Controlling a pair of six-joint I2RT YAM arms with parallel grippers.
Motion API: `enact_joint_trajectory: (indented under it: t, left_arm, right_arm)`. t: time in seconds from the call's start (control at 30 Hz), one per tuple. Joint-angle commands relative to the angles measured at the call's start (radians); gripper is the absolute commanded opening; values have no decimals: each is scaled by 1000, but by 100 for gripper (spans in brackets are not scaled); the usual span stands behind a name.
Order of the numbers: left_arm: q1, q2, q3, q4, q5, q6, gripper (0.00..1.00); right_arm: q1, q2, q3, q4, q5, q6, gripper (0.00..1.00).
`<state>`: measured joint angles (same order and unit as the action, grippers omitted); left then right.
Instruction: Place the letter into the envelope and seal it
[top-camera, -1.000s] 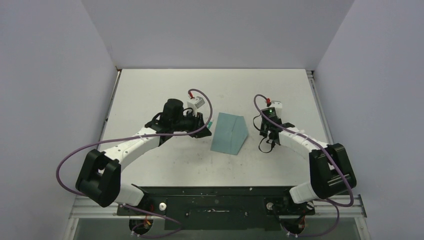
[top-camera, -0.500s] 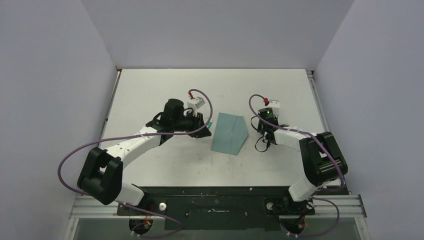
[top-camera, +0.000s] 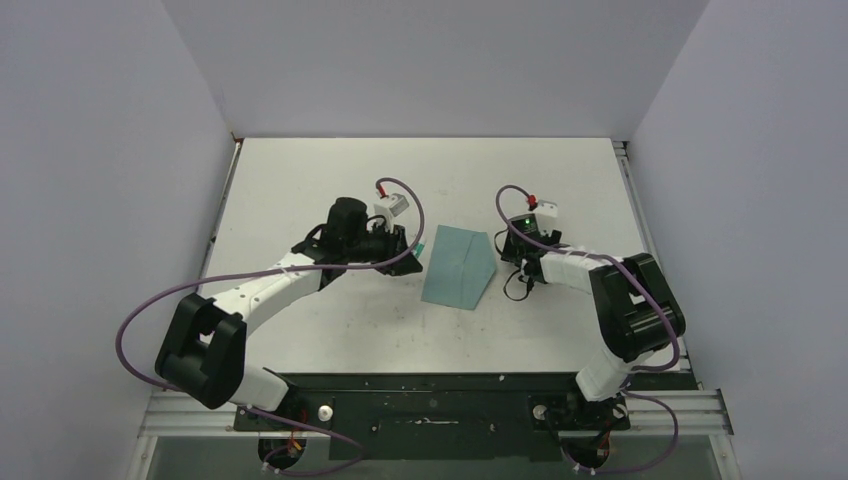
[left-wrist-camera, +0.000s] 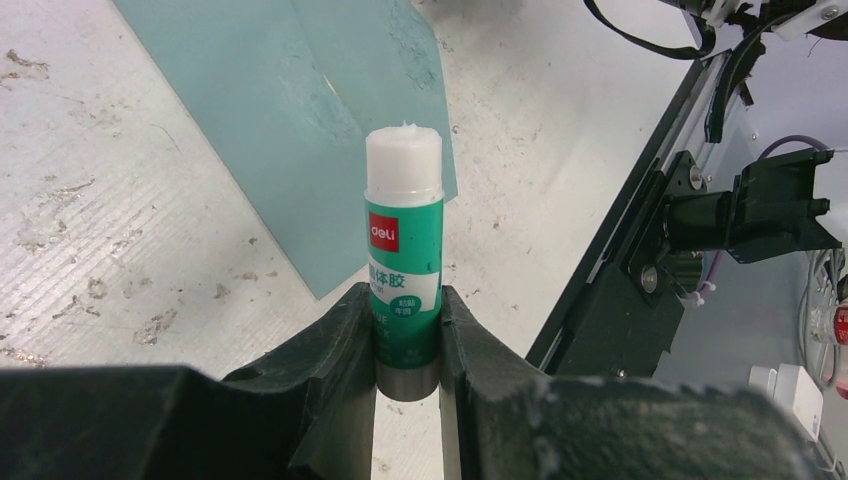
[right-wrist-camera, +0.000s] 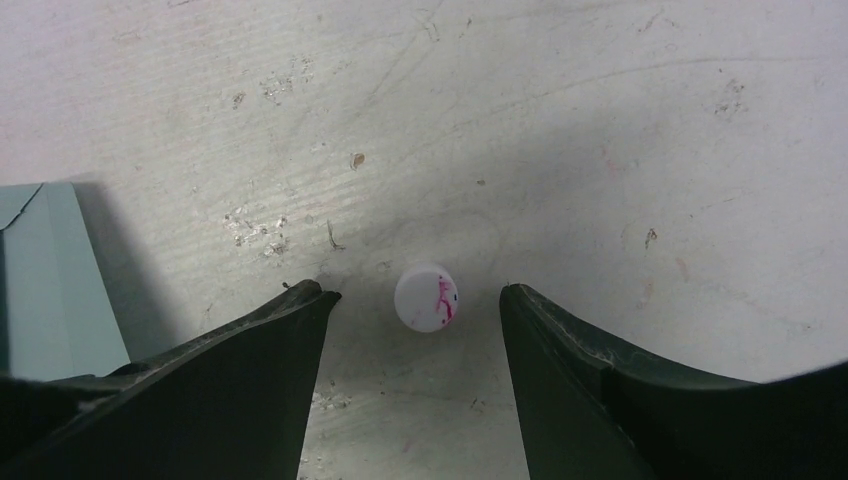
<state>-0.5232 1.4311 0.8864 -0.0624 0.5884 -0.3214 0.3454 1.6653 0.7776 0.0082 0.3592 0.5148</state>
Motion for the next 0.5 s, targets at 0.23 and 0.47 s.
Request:
enact_joint_trajectory:
  t: [0.23, 0.47]
  left_arm:
    - [9, -7, 74, 110, 18, -49, 0]
    - [5, -1, 99, 242, 46, -161, 0]
  right_arm:
    - [-2, -178, 148, -282, -42, 69, 75]
    - [-11, -360, 196, -246, -477, 65, 80]
